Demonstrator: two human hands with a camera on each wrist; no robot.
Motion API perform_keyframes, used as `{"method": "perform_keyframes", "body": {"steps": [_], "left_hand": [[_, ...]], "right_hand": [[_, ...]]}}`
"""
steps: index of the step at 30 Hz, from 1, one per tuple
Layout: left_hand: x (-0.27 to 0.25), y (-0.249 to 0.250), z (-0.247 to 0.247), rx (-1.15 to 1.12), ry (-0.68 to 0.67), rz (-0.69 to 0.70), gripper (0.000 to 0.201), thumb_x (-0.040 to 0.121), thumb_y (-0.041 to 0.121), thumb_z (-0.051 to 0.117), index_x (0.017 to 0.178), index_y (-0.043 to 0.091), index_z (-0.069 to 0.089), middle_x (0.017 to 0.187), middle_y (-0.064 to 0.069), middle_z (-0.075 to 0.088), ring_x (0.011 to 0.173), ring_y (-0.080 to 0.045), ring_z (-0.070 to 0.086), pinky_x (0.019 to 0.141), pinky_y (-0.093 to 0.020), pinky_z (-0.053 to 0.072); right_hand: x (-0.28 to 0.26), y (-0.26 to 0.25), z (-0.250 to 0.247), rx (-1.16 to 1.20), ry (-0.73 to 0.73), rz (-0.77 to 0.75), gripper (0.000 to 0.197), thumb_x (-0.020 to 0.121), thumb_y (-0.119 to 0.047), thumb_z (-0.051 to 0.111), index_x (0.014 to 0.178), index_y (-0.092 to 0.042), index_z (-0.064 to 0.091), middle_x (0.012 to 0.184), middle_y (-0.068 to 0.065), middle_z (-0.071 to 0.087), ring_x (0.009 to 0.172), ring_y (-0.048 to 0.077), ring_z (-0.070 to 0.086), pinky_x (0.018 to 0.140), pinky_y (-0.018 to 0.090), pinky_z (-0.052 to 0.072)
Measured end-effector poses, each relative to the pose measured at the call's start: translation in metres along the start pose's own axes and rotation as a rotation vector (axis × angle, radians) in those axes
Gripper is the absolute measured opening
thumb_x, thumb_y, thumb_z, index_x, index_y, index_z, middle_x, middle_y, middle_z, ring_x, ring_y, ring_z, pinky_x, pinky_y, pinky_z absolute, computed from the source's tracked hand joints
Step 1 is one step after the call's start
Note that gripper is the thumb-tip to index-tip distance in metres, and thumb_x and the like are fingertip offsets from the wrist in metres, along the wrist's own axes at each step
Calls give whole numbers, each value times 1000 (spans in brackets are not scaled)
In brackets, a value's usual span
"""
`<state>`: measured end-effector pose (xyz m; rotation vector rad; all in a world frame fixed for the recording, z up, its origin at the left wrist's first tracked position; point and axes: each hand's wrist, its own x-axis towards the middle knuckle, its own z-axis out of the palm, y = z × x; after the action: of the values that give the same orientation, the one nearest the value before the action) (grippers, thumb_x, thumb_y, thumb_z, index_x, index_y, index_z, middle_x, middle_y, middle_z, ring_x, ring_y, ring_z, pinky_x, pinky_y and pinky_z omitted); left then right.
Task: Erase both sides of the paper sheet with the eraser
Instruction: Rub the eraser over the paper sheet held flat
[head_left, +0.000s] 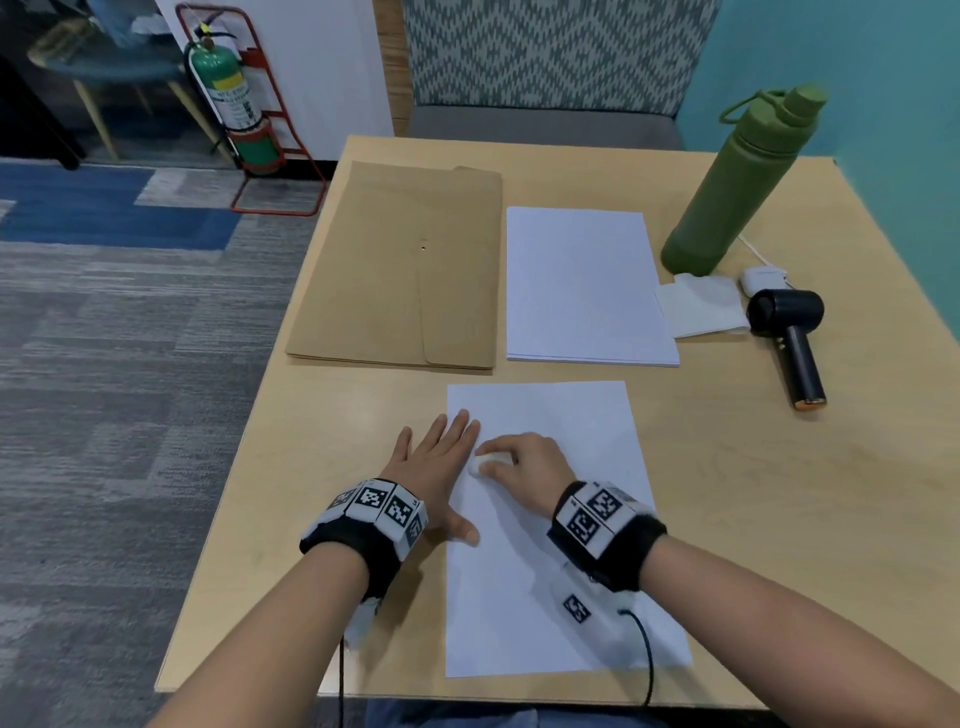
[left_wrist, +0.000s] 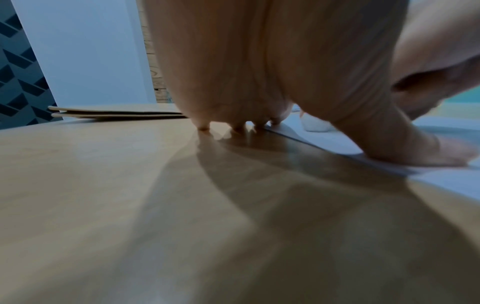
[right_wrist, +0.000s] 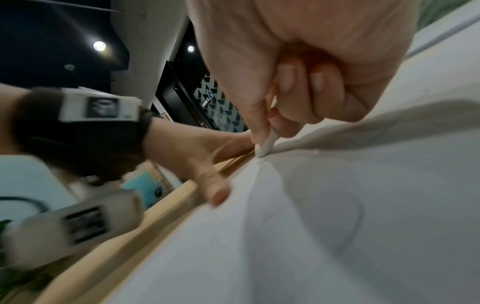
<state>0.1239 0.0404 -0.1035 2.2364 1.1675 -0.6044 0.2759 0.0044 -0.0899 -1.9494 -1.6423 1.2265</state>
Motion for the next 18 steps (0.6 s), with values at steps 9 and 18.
{"method": "perform_keyframes", "body": {"steps": [9, 18], "left_hand": [[0, 2, -3, 11, -17, -16, 131, 66, 60, 73, 146, 21, -23, 153, 6, -31, 142, -17, -26, 112, -49, -15], [-2, 5, -5, 16, -39, -29, 132, 66, 60, 74, 146, 20, -23, 152, 5, -31, 142, -18, -26, 112, -51, -14]], "right_hand": [[7, 2, -12, -5, -42, -9, 27, 83, -27, 62, 108, -19, 67, 78, -12, 56, 82, 9, 49, 78, 19, 35], [-14, 20, -8, -101, -193, -28, 29, 85, -28, 60, 111, -19, 66, 120, 3, 64, 110, 19, 56, 84, 18, 33]]}}
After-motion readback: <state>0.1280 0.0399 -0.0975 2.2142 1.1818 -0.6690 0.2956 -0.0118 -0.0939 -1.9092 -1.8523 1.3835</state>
